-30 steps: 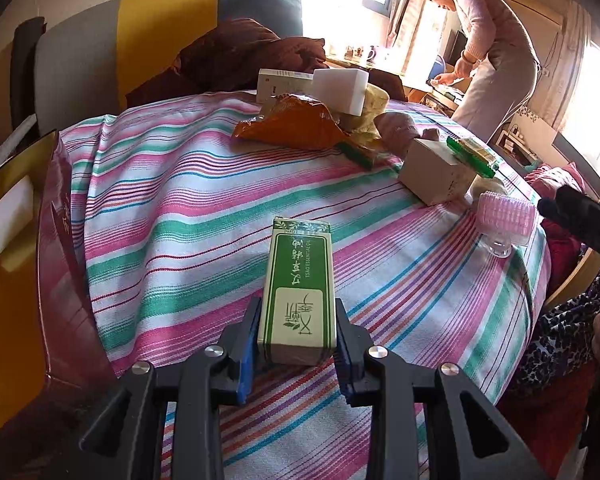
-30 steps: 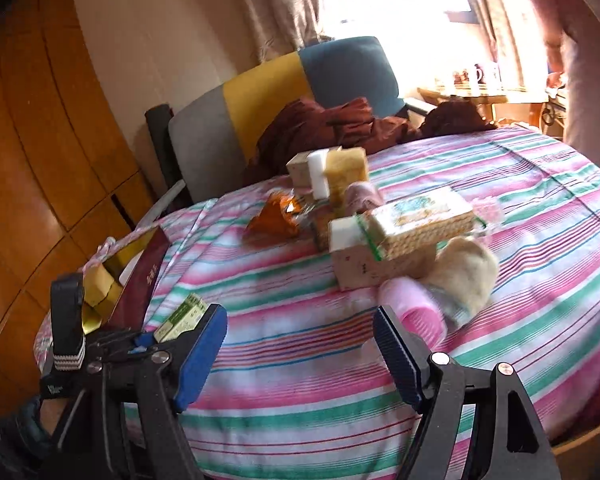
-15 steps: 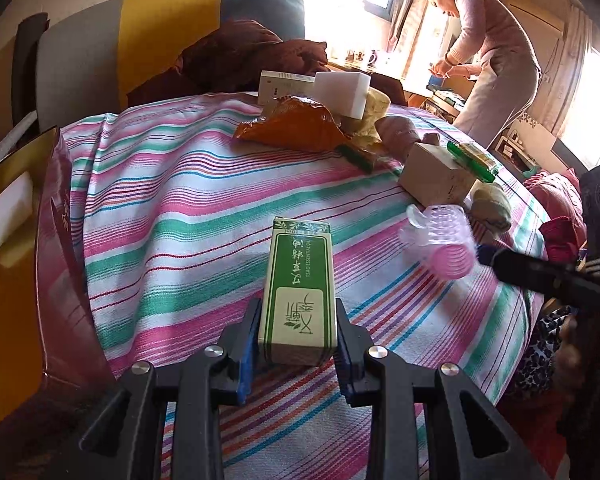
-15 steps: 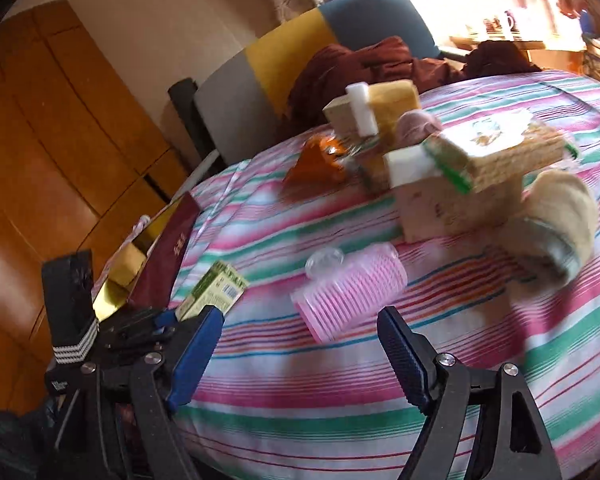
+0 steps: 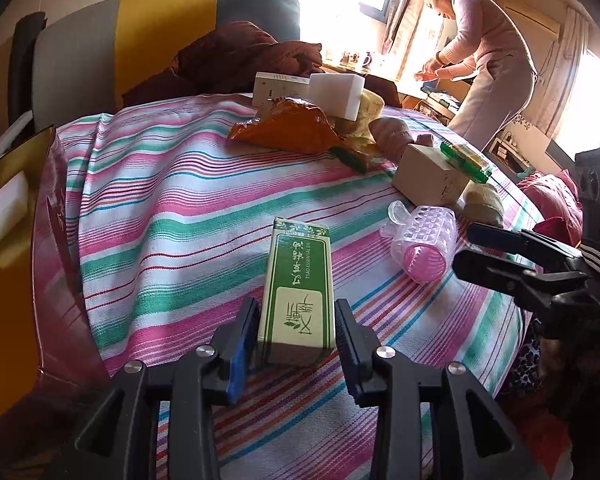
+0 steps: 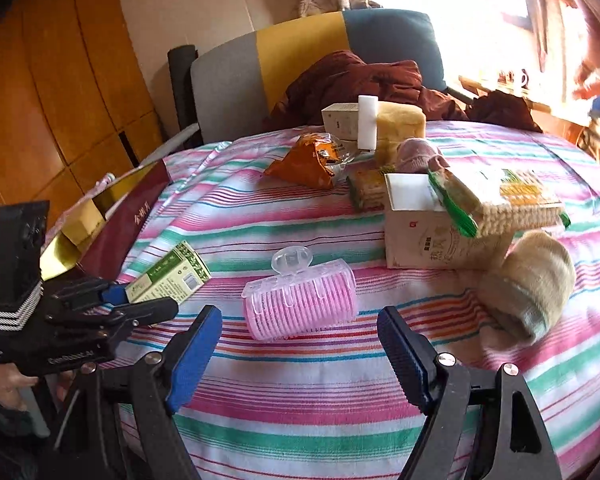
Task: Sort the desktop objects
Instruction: 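Grasp the pink hair curler with the right tool while the left tool holds the green box, then carry the green box and pink curler into the tray and open both tools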
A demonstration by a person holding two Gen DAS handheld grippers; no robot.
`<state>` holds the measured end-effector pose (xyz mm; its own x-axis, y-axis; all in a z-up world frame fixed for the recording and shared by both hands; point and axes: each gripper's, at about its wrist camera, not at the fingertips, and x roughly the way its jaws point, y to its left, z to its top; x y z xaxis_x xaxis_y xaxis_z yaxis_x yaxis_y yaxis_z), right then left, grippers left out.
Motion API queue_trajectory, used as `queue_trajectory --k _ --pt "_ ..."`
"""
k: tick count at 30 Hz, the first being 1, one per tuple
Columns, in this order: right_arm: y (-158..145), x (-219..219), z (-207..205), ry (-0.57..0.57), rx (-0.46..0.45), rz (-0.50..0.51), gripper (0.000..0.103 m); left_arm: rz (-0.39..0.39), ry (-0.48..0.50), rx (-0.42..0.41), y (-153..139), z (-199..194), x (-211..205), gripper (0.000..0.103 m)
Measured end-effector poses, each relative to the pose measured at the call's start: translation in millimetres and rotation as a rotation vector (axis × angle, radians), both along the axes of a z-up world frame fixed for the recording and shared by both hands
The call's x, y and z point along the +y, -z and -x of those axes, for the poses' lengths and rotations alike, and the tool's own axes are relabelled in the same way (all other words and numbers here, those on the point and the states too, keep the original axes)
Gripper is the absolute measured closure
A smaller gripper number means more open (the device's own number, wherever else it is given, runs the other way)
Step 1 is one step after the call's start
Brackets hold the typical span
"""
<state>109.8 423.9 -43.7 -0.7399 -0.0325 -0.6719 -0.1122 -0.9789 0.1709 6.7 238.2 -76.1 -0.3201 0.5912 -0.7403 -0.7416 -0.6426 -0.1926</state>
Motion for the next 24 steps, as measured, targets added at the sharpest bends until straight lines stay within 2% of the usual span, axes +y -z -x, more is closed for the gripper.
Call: queue_trajectory --k 3,7,10,11,13,15,17,24 --pt "1.6 -2.7 10.7 -0.037 -0.007 -0.055 0.023 -0.008 0.014 -0.008 -0.4 -0.5 1.8 0.054" --pt "5.0 -1.9 16.8 -0.068 -0.013 -0.07 0.025 0.003 0.026 0.004 -0.5 -2.3 3.7 0.054" --pt "8.6 -4.8 16.2 -0.072 -0.009 -0.088 0.039 0.01 0.024 0.011 -0.9 -3.6 4.7 0.054" --pt "9.4 -6.5 14.9 -0.067 -0.004 -0.098 0.039 0.014 0.022 0.017 -1.0 -4.5 4.8 0.054" --pt "10.4 -8.6 12.4 -0.054 0.004 -0.105 0.039 0.025 0.015 0.032 -1.1 -6.5 5.3 0.056" --pt "10.8 -8.9 9.6 -0.037 0.013 -0.092 0.039 0.038 0.002 0.045 -1.1 -6.8 4.9 0.065" --pt "10.9 -9.2 6.3 -0.02 0.021 -0.072 0.039 0.031 -0.006 0.038 -1.5 -5.3 2.0 0.07" --pt "9.6 -19.2 -2.9 0.021 0.03 -0.039 0.039 0.009 0.002 0.05 -8.6 -14.6 -5.0 0.07"
